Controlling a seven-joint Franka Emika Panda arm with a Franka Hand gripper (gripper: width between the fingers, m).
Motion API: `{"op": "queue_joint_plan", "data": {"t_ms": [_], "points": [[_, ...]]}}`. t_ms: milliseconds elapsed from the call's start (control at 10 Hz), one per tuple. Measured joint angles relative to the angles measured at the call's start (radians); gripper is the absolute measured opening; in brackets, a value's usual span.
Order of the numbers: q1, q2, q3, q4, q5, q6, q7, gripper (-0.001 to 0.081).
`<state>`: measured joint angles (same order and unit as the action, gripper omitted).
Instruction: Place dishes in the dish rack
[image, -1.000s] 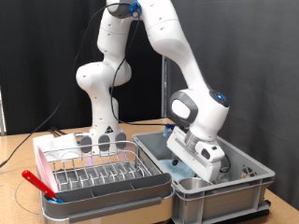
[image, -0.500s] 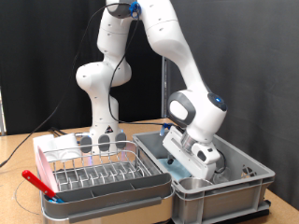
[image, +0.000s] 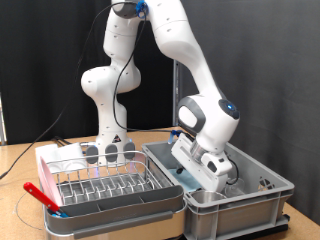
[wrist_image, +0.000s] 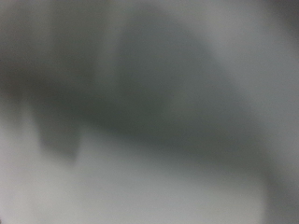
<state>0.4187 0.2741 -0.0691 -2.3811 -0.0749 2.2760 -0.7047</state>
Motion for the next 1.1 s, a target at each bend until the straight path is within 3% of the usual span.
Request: {"op": "queue_joint_plan", "data": {"t_ms": [1100], "points": [[-0.028, -0.117, 0.000, -0.002, 0.067, -0.152, -0.108, 0.0806]]}}
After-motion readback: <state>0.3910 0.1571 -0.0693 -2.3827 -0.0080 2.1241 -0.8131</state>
